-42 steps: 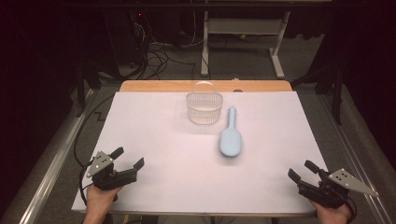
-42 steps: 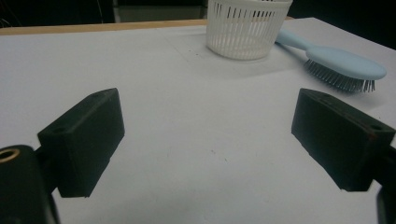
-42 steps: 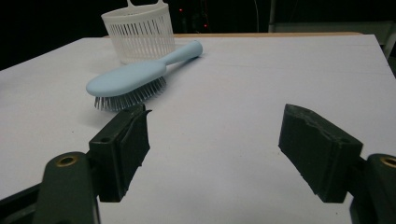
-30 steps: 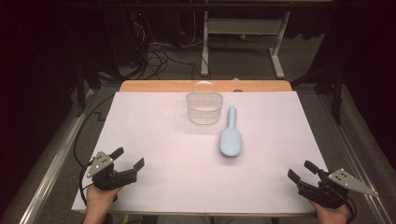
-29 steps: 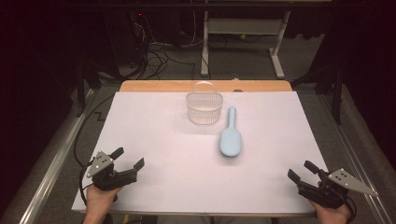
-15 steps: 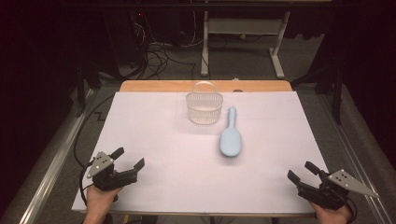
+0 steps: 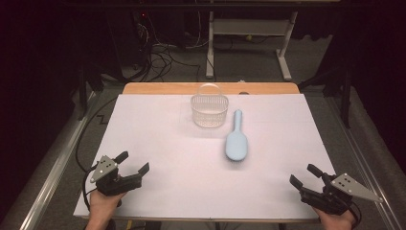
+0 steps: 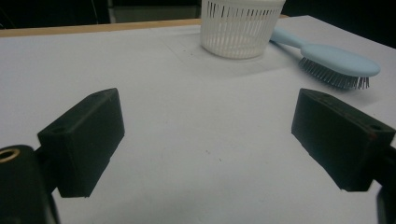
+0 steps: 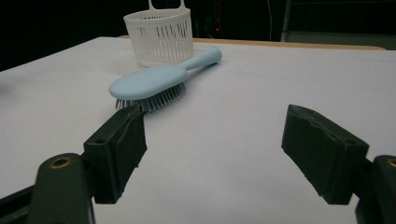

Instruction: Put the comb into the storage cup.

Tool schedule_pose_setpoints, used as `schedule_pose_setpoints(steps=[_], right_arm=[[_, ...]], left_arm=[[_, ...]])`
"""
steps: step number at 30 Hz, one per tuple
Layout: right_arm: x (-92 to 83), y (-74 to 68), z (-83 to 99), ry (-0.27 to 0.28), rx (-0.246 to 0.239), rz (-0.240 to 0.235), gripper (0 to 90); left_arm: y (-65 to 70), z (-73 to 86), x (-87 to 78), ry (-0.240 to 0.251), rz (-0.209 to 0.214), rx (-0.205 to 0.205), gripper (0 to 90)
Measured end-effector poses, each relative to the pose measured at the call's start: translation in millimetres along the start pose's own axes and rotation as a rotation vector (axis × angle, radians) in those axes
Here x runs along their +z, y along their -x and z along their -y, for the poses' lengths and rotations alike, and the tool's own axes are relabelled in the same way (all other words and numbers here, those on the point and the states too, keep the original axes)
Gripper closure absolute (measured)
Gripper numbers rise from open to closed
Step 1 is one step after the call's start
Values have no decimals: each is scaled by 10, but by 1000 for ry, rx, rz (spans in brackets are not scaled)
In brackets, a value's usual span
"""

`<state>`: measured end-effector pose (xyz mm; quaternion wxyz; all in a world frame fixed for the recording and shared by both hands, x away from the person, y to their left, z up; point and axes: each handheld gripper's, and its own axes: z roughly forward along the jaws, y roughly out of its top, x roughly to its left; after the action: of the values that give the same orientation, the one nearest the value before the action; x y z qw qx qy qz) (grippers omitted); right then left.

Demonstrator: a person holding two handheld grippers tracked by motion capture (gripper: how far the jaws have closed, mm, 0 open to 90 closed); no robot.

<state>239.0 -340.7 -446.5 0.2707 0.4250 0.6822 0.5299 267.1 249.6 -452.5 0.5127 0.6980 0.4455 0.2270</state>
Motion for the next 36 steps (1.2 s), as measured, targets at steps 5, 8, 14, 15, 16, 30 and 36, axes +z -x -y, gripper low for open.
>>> schedule_pose_setpoints(steps=[5, 8, 14, 15, 16, 30, 36], right_arm=[[44, 4, -56, 8, -14, -14, 233], [59, 5, -70, 17, -7, -16, 233], [77, -5, -80, 18, -10, -21, 234], [79, -5, -83, 20, -9, -21, 234], [81, -7, -87, 22, -7, -20, 234], [175, -39, -131, 23, -14, -41, 240], [234, -70, -158, 26, -19, -60, 240]], left_arm=[[1, 1, 4, -1, 0, -1, 87], [-1, 2, 3, 0, 0, -4, 87], [0, 3, 11, -4, 2, -3, 87], [0, 3, 11, -4, 2, -3, 87], [-1, 3, 15, -6, 2, -3, 87], [5, 8, 30, -12, 2, -1, 87], [6, 9, 31, -12, 1, 0, 87]])
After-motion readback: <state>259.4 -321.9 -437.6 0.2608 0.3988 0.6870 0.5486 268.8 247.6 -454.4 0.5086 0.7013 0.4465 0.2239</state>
